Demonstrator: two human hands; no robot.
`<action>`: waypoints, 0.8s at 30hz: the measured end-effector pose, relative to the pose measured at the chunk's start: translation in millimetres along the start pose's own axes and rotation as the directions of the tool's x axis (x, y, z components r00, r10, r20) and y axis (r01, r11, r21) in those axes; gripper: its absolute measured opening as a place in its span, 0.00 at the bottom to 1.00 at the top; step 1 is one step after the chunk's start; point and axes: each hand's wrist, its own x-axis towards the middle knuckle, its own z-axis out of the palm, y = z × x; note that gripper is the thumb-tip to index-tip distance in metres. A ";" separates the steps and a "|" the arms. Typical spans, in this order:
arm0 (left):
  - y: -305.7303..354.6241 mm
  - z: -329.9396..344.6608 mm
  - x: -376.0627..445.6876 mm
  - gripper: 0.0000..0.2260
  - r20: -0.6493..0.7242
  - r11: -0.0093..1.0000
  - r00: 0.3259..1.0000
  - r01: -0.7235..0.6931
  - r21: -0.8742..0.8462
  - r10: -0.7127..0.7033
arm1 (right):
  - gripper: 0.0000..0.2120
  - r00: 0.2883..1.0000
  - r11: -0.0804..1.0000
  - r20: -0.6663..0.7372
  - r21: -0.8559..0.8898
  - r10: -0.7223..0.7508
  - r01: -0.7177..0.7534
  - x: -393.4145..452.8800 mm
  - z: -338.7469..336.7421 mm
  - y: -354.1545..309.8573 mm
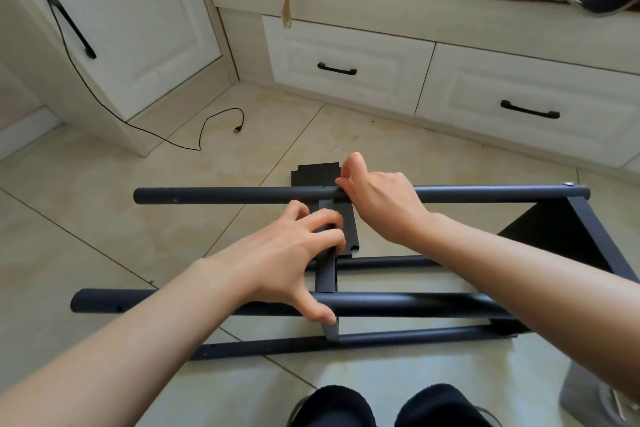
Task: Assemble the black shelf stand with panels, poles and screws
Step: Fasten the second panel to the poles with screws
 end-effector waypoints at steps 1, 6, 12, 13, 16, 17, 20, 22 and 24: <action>-0.9 -0.4 0.3 0.35 0.026 0.999 1.000 0.019 -0.030 -0.019 | 0.10 1.000 1.000 0.000 -0.004 -0.002 0.002 0.0 -0.2 -0.1; -0.9 -5.2 7.7 0.32 0.098 0.994 0.995 -0.013 -0.113 0.024 | 0.11 1.000 1.000 0.020 0.003 0.010 -0.010 1.7 0.2 -2.1; 2.5 -5.0 11.4 0.33 0.102 1.000 0.994 -0.028 -0.013 0.029 | 0.10 1.000 1.000 0.005 -0.009 0.008 -0.008 -3.2 -1.6 -1.8; 3.0 -5.1 10.7 0.33 0.104 1.000 0.994 -0.023 -0.009 0.024 | 0.10 1.000 1.000 0.001 -0.007 0.009 -0.009 -3.6 -1.8 -1.7; 3.5 -6.9 10.4 0.33 0.116 1.000 0.993 0.002 0.003 -0.002 | 0.11 1.000 1.000 -0.007 -0.005 0.010 -0.010 -3.2 -0.2 0.1; 3.5 -7.5 10.7 0.33 0.120 1.000 0.993 0.013 0.008 -0.014 | 0.11 1.000 1.000 -0.003 -0.004 0.014 -0.014 -2.8 0.6 1.4; 5.0 -10.0 10.1 0.33 0.134 0.999 0.990 0.036 0.030 -0.040 | 0.12 1.000 1.000 0.010 0.008 0.021 -0.021 -2.6 1.9 5.3; 5.5 -10.9 9.9 0.34 0.139 0.998 0.989 0.052 0.032 -0.056 | 0.13 1.000 1.000 0.009 0.018 0.019 -0.019 -2.8 2.3 5.2; 4.7 -10.5 11.1 0.34 0.146 0.997 0.987 0.072 0.015 -0.074 | 0.13 1.000 0.999 0.006 0.039 0.030 -0.030 -2.6 3.1 5.3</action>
